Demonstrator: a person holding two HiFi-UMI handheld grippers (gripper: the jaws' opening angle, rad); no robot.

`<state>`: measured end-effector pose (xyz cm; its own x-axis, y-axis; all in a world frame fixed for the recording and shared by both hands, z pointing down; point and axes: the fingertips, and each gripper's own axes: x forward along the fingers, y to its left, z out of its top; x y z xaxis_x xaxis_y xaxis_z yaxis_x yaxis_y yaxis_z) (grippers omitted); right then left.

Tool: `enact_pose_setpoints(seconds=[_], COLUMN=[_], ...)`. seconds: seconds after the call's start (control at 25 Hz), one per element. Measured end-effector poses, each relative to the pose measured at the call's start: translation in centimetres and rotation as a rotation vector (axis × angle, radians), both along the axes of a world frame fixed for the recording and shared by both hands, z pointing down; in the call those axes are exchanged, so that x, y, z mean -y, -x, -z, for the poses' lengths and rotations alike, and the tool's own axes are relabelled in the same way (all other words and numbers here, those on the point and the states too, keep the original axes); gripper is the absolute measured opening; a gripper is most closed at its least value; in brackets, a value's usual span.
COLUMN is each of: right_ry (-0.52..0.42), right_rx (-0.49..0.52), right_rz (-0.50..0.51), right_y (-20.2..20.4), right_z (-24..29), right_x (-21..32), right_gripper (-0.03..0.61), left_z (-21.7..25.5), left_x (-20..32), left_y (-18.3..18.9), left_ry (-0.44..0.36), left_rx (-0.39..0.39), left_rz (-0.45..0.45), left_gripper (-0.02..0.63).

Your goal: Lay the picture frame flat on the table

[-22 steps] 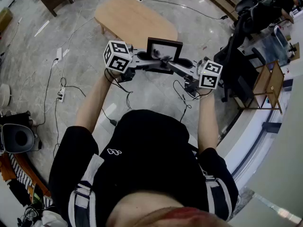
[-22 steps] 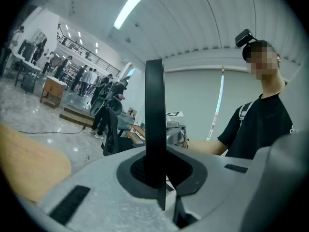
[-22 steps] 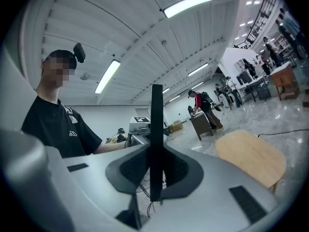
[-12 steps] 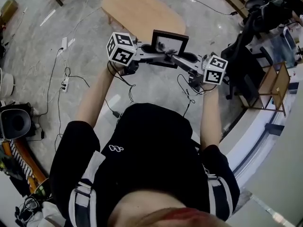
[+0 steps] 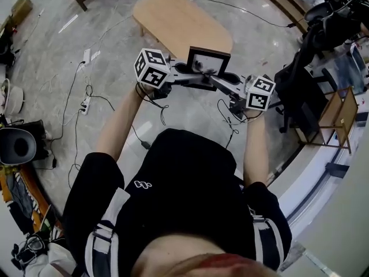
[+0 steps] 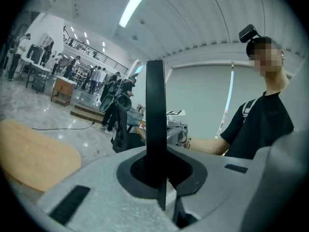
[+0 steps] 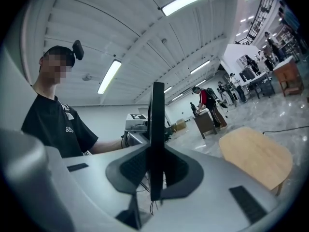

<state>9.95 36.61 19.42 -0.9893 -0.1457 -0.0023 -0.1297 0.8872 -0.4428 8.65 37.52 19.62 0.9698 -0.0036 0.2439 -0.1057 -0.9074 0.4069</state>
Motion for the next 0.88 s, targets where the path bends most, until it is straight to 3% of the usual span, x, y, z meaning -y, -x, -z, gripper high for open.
enact_pose_setpoints(seconds=[0.16,0.4,0.68,0.88], right_ry=[0.015,0.084,0.147,0.232], right_rx=[0.013,-0.019,-0.047,-0.059], right_rz=[0.020,0.018,-0.034,-0.064], right_y=[0.7,4.4,5.2,6.1], right_z=[-0.8,-3.9,-7.0,-8.9], right_x=[0.9,3.3,12.5,22.4], right_gripper=[0.064,0.064,0.064,0.064], left_z=[-0.6,-3.7,-6.8,-8.4], left_x=[0.9,3.2,12.4,22.4], left_y=[0.6,4.4,5.3,6.3], left_ry=[0.013,0.071,0.121,0.187], left_rx=[0.013,0.009,-0.025,-0.016], left_rz=[0.023,0.058,0.055,0.056], left_gripper=[0.017,0.017,0.018,0.018])
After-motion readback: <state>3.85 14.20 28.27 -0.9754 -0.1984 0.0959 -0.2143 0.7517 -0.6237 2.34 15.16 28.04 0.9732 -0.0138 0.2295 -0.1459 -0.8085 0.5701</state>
